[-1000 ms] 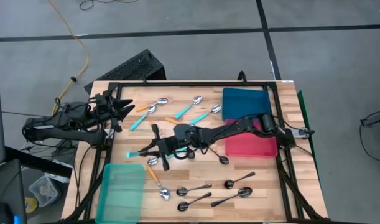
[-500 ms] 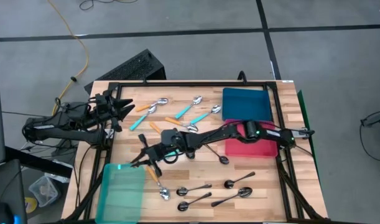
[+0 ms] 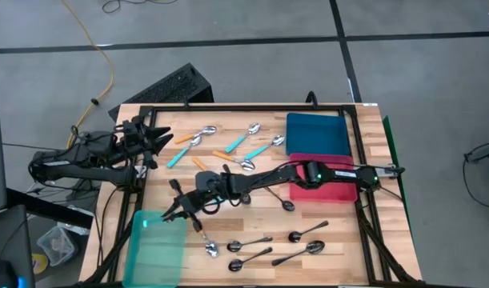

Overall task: Sort silverware by color (type)
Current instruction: Put the blue spoon into the skyblue bin

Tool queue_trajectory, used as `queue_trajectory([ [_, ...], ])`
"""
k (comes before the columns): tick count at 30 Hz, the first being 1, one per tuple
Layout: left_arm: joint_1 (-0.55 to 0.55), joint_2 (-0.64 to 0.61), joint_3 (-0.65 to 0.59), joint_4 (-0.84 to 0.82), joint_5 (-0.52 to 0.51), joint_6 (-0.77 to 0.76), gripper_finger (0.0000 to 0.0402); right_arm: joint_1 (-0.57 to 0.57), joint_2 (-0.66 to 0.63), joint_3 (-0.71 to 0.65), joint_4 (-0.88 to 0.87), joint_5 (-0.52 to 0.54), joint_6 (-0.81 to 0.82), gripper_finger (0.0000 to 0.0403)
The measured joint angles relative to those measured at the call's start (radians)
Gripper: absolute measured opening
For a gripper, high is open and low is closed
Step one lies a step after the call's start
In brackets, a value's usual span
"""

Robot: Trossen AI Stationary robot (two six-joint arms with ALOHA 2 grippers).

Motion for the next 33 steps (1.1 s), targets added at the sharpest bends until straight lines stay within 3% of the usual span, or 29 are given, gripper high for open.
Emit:
queue_trajectory([
  [9,0.000,0.000,0.000,-0.025,0.000,0.000,0.0123,0.030,0.041,0.000,-0.022,-0.050,-0.148,0.0048],
  [19,0.000,0.000,0.000,-0.025,-0.004,-0.001,0.0123,0.038,0.047,0.000,-0.040,-0.048,-0.283,0.0048],
  [27,0.000,0.000,0.000,-0.025,-0.007,-0.002,0.0123,0.046,0.047,-0.001,-0.148,-0.037,-0.525,0.0048],
  [33,0.000,0.000,0.000,-0.025,-0.007,-0.003,0.0123,0.048,0.047,-0.001,-0.147,-0.012,-0.601,0.0048],
])
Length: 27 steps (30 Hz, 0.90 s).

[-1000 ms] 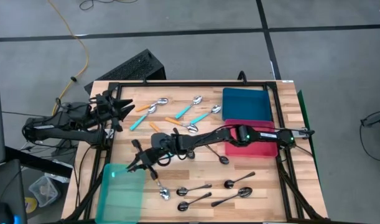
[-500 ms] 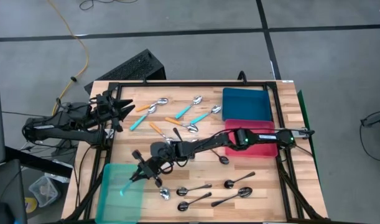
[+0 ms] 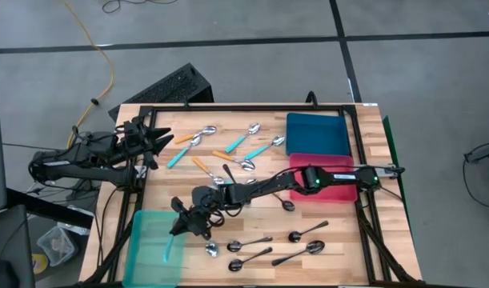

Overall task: Sort silverware by color (type)
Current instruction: Put the blue spoon into the skyblue bin

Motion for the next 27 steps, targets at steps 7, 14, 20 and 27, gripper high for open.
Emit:
queue_trajectory([
  [7,0.000,0.000,0.000,0.000,0.000,0.000,0.0123,0.001,0.000,0.000,-0.032,0.084,-0.143,0.0048],
  [14,0.000,0.000,0.000,0.000,-0.013,0.000,0.0123,0.015,0.000,0.000,-0.056,0.133,-0.219,0.0048],
  [20,0.000,0.000,0.000,0.000,-0.016,0.002,0.0123,0.025,0.000,0.000,-0.092,0.173,-0.274,0.0048],
  [27,0.000,0.000,0.000,-0.001,-0.019,0.002,0.0123,0.034,0.000,0.000,-0.102,0.240,-0.342,0.0048],
])
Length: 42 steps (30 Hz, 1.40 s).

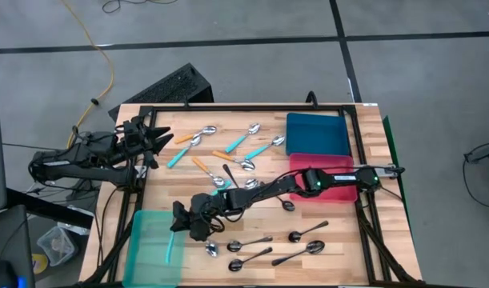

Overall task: Sort silverware by color (type)
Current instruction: Put the blue spoon into the skyblue bin

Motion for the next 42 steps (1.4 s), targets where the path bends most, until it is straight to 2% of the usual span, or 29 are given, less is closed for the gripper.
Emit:
queue_trajectory([
  [12,0.000,0.000,0.000,-0.010,0.000,0.000,0.0123,0.018,0.000,0.000,-0.082,0.025,-0.154,0.0048],
  [42,0.000,0.000,0.000,-0.040,0.001,0.002,0.0123,0.018,0.000,0.000,-0.075,0.026,-0.156,0.0052],
])
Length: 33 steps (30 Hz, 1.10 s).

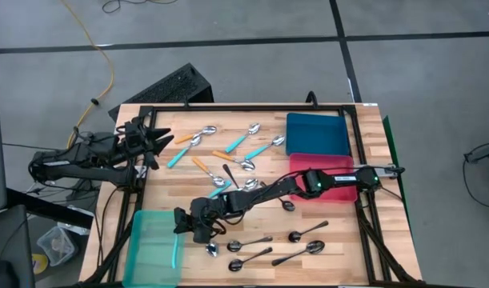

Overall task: Sort silverware by color (type)
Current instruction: Put the blue spoon into the skyblue bin, then put the black spoon into the red bin

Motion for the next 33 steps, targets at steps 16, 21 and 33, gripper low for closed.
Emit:
queue_trajectory([
  [16,0.000,0.000,0.000,0.001,0.000,0.000,0.0123,0.000,0.000,0.000,0.001,0.000,0.056,0.0097],
  [21,0.000,0.000,0.000,0.002,0.000,0.000,0.0123,0.000,-0.002,0.000,0.007,0.000,0.120,0.0108],
  [33,0.000,0.000,0.000,-0.003,0.000,0.000,0.0123,0.016,-0.093,0.002,0.010,0.530,0.400,0.0109],
])
